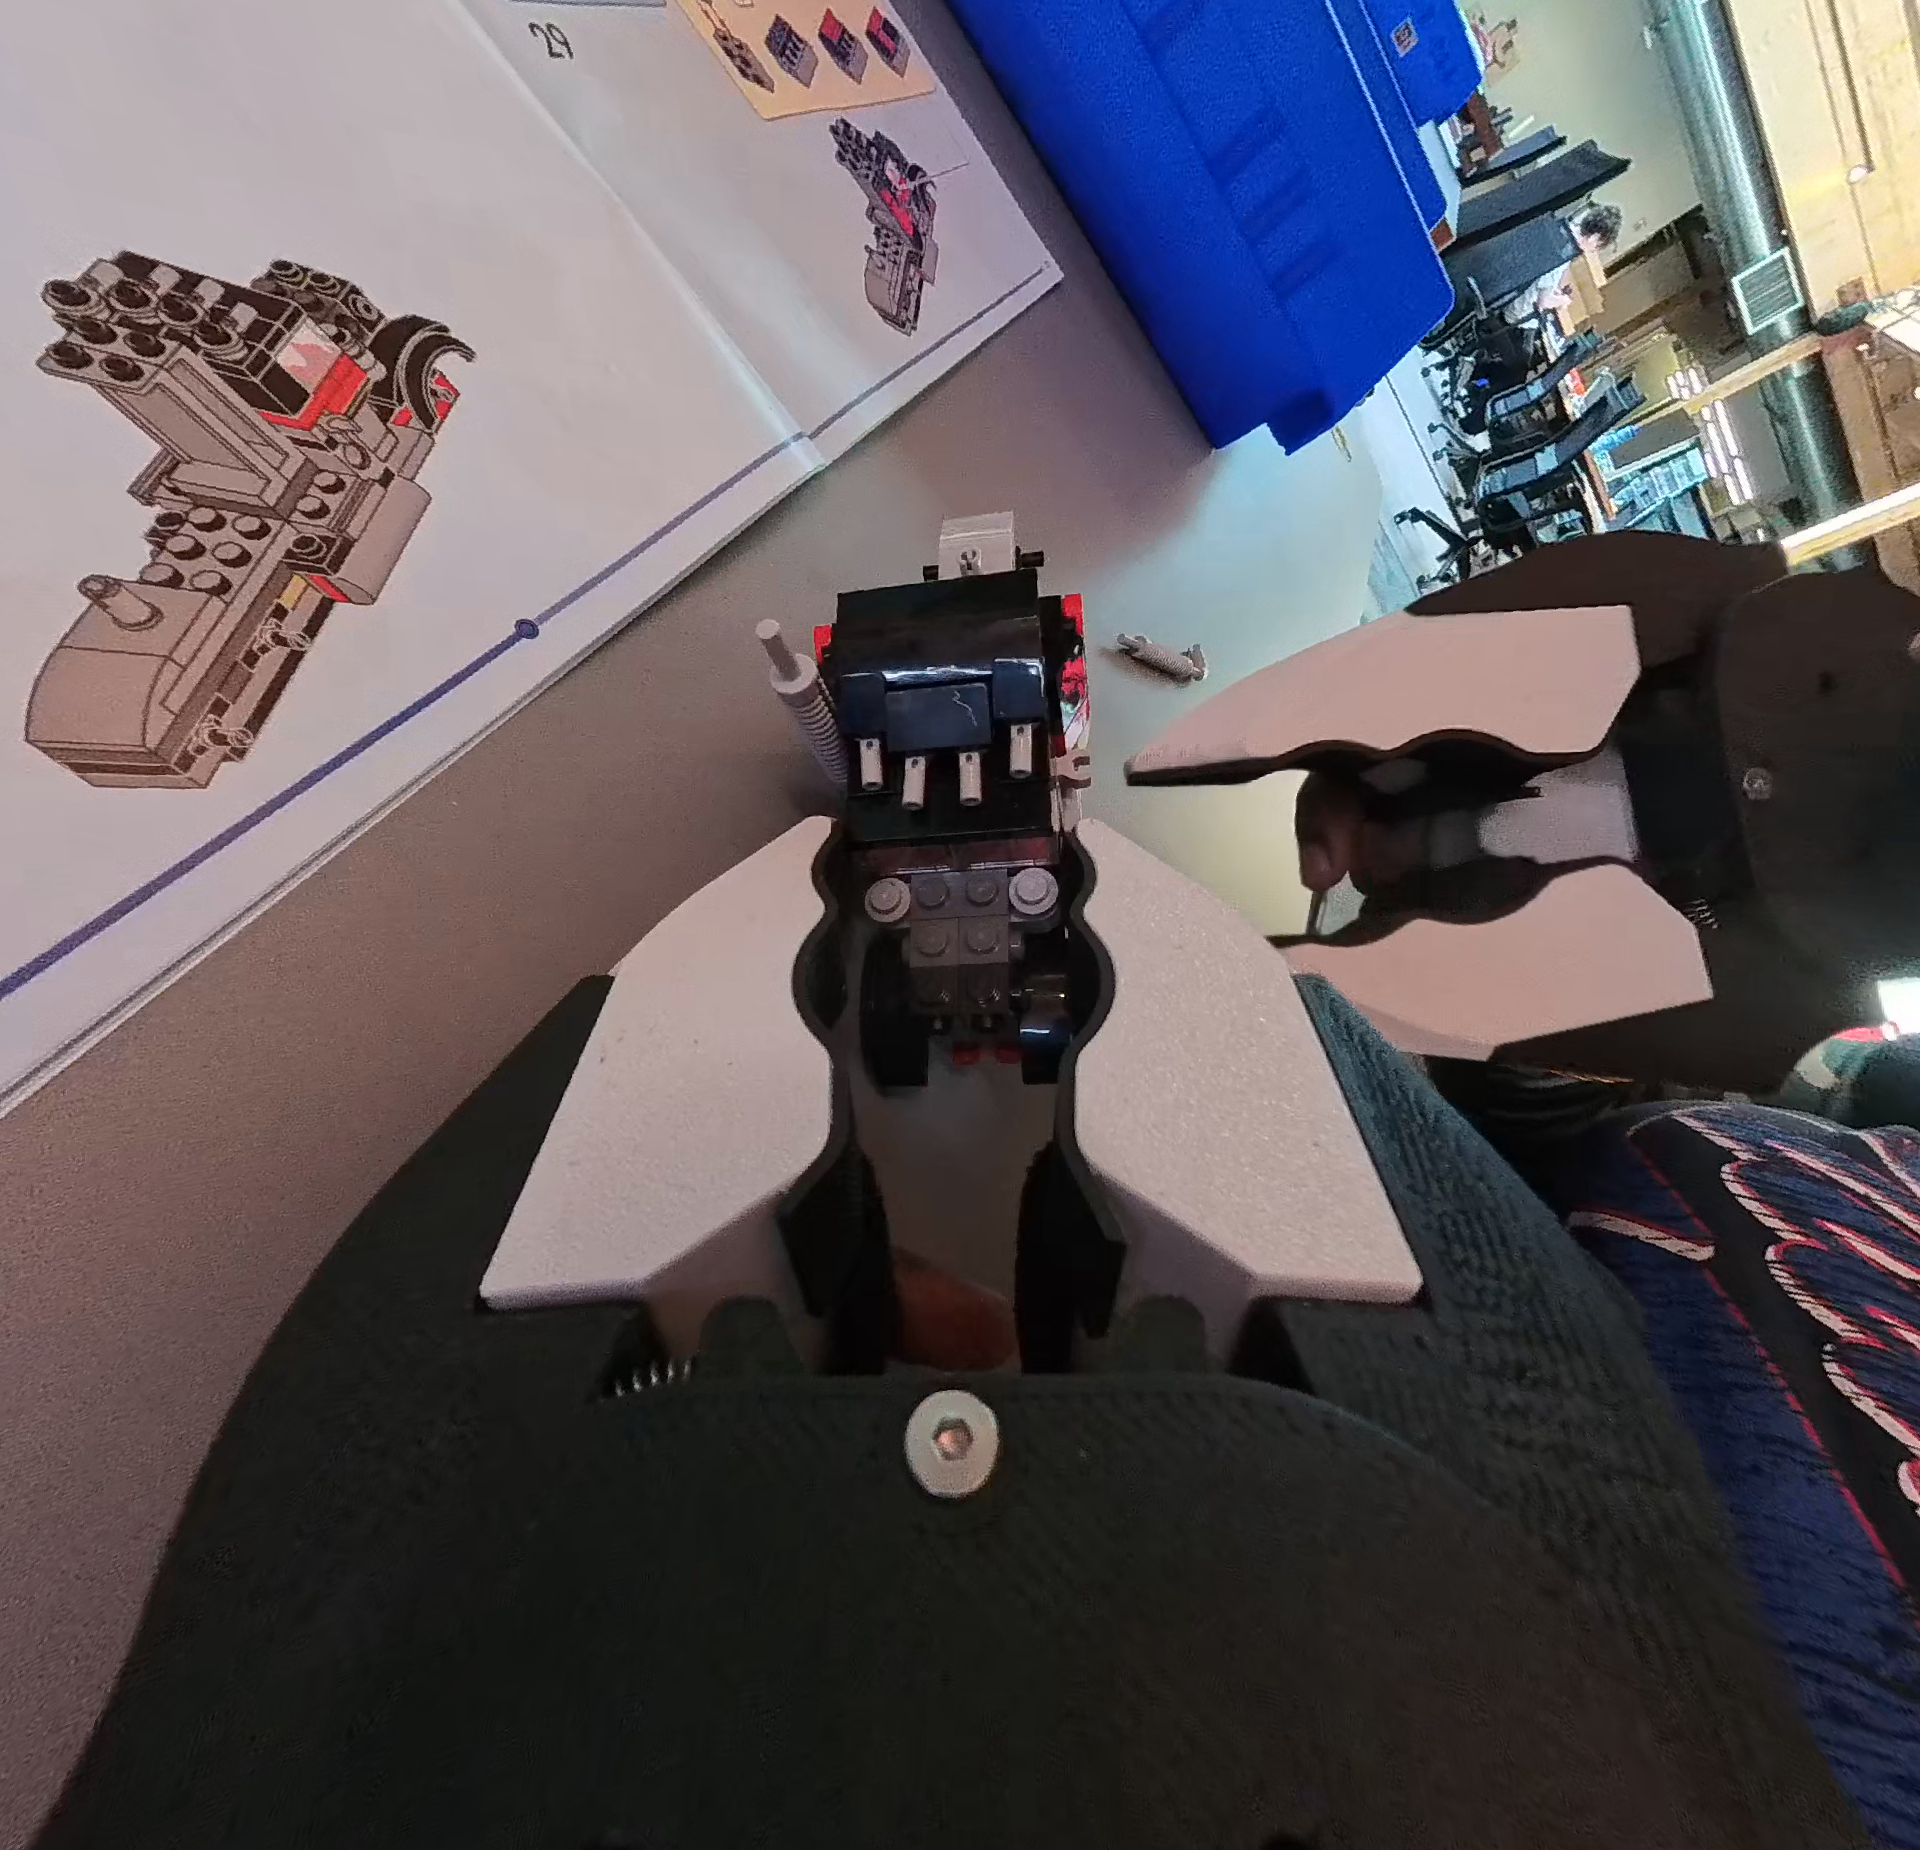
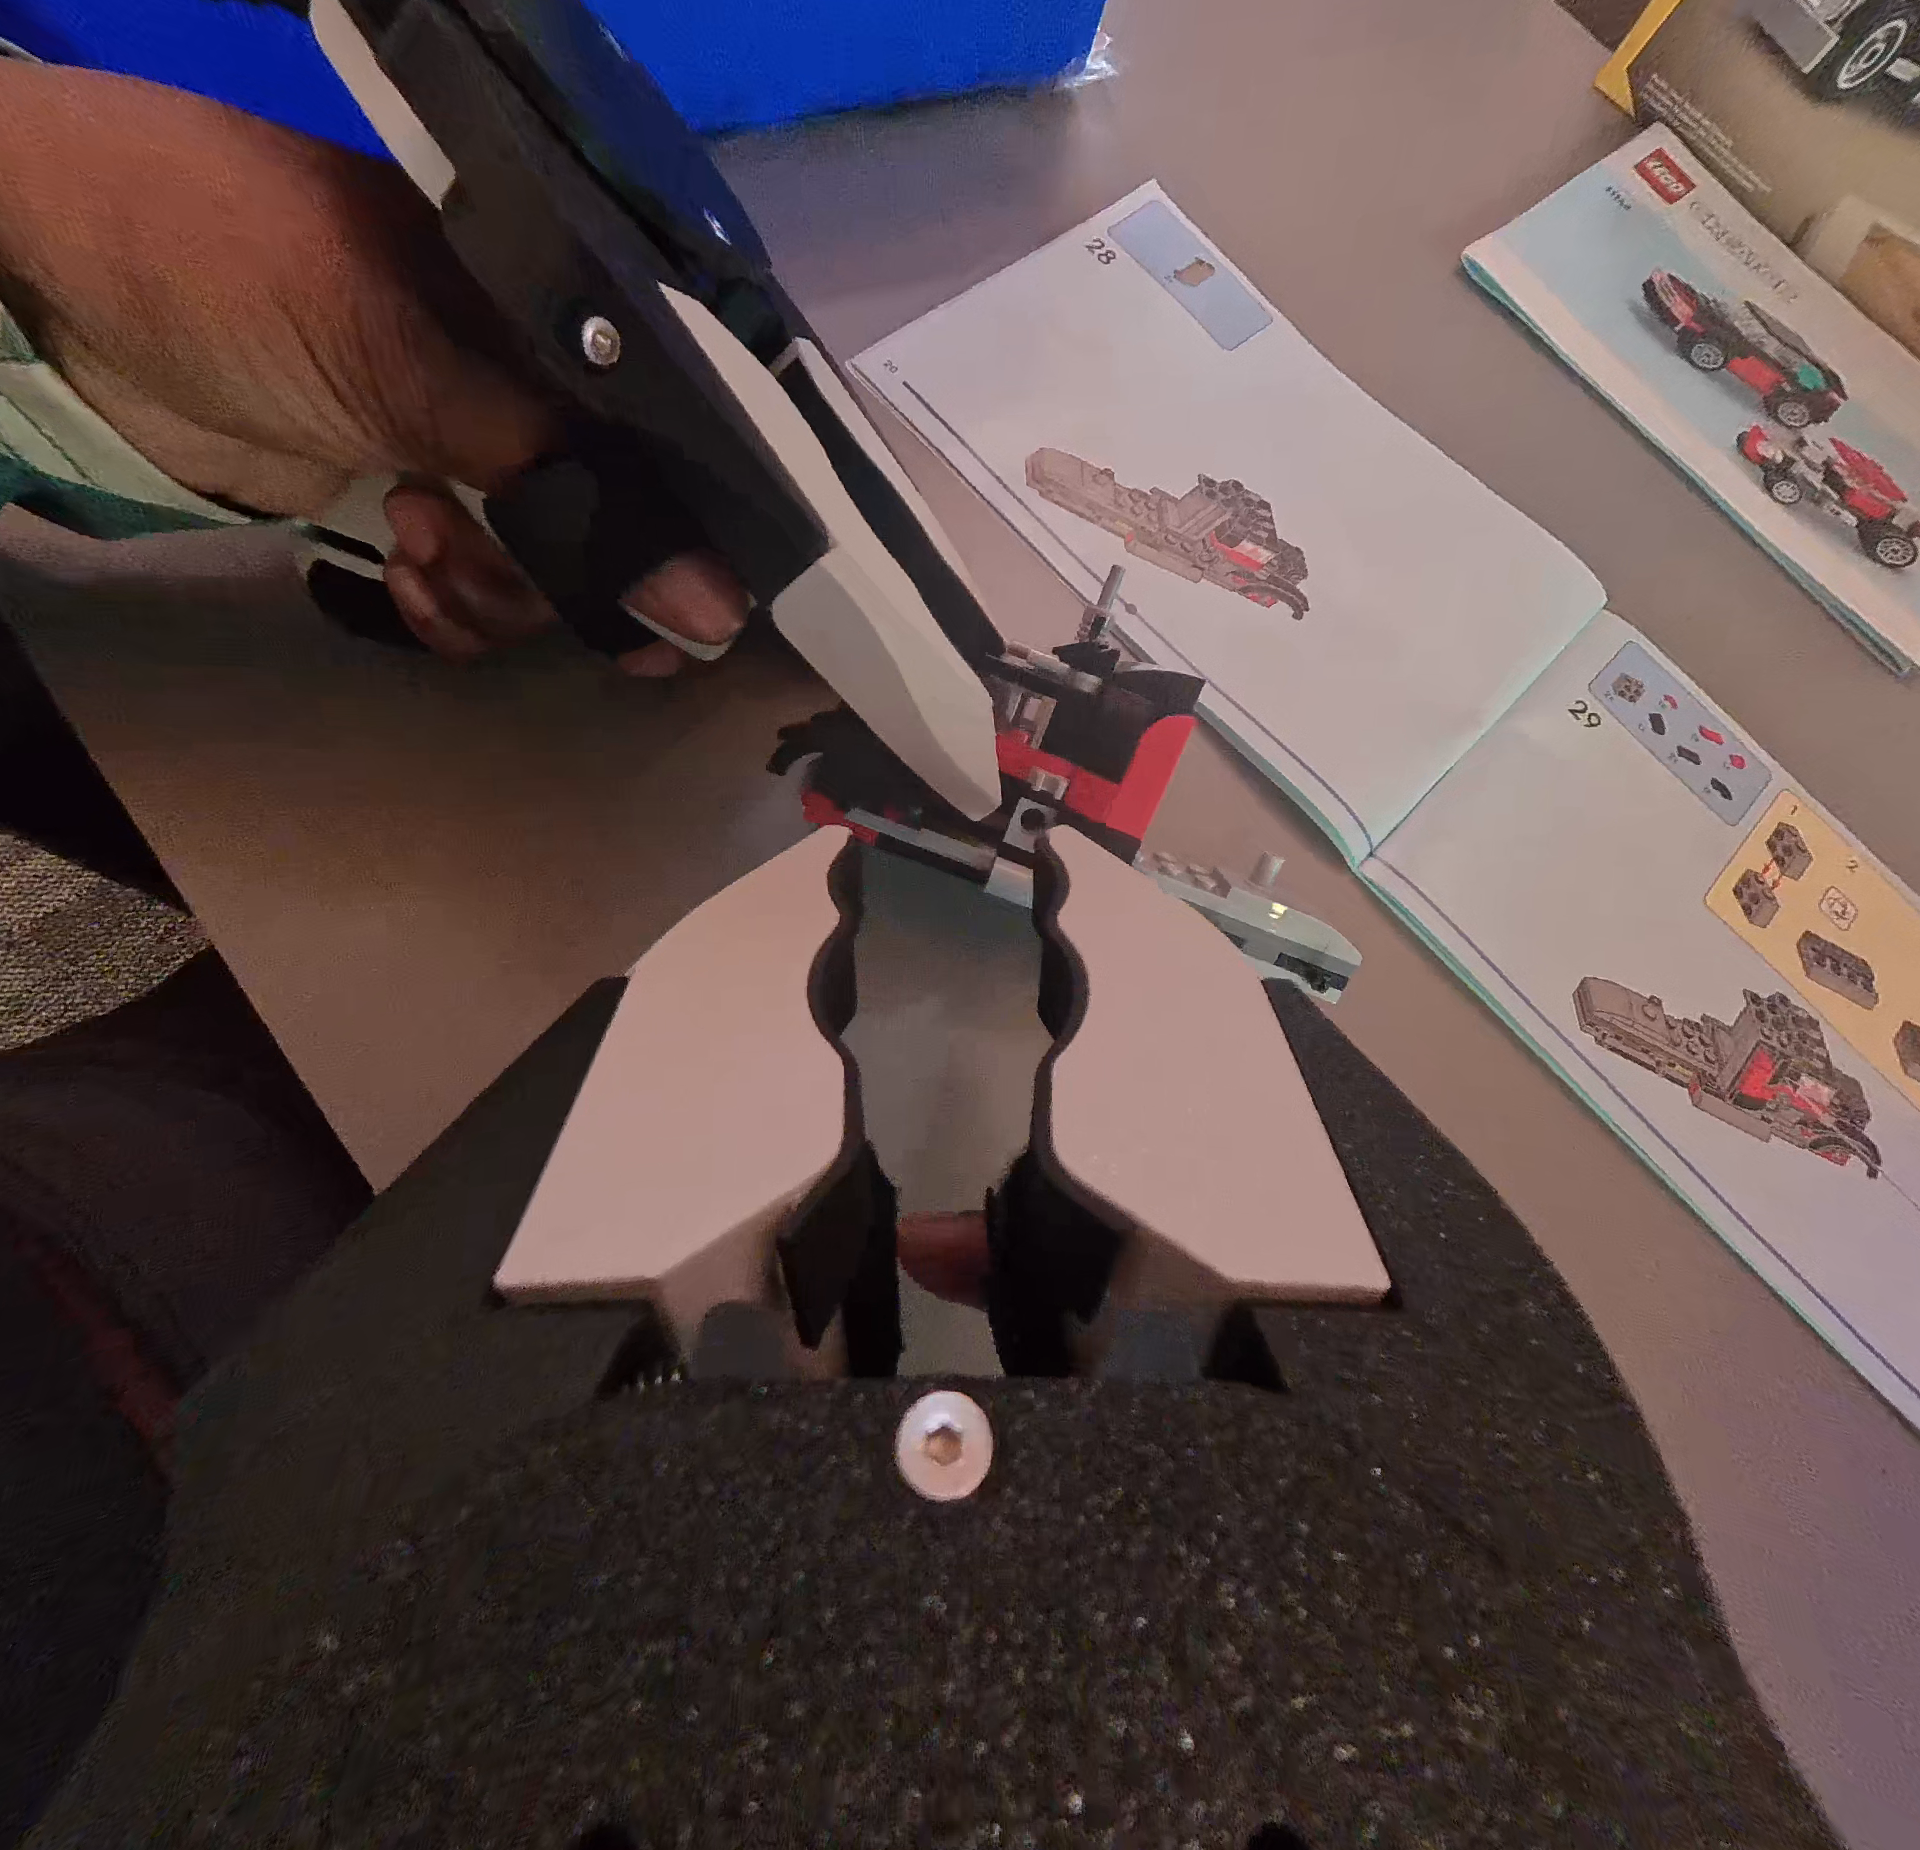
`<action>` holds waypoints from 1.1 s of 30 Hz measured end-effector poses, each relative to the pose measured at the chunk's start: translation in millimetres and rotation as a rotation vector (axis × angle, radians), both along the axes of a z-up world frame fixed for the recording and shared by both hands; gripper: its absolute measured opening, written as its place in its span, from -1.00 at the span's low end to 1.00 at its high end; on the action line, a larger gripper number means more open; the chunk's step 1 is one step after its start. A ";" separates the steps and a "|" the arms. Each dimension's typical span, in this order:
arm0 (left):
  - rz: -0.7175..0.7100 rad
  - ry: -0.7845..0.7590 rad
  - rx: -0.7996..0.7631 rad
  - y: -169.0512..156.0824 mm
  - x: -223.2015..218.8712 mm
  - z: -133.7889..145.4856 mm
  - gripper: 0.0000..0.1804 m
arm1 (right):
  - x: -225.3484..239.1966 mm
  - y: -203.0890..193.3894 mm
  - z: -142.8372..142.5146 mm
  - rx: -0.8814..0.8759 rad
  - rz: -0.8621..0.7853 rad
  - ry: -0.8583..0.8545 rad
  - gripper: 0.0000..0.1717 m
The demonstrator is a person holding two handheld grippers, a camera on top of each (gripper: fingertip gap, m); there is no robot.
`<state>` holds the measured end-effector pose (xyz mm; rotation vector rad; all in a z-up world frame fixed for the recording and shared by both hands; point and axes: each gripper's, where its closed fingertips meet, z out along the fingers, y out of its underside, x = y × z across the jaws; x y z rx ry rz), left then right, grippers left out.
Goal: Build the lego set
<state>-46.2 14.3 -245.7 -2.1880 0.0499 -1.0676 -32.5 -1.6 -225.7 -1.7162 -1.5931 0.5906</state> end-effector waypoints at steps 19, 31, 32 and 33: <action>0.003 0.012 0.009 0.2 0.2 0.2 -0.57 | 11.4 11.0 -0.2 0.028 -0.061 -0.047 -0.27; -0.038 0.457 0.161 5.8 3.9 -1.9 -0.57 | 78.1 49.4 22.5 -0.088 0.030 -0.020 -0.54; -0.035 0.490 0.170 6.6 4.5 -2.2 -0.57 | 85.1 50.2 21.9 -0.088 0.044 -0.030 -0.57; -0.032 0.524 0.181 7.4 5.1 -2.5 -0.57 | 93.3 51.7 20.7 -0.089 0.056 -0.046 -0.60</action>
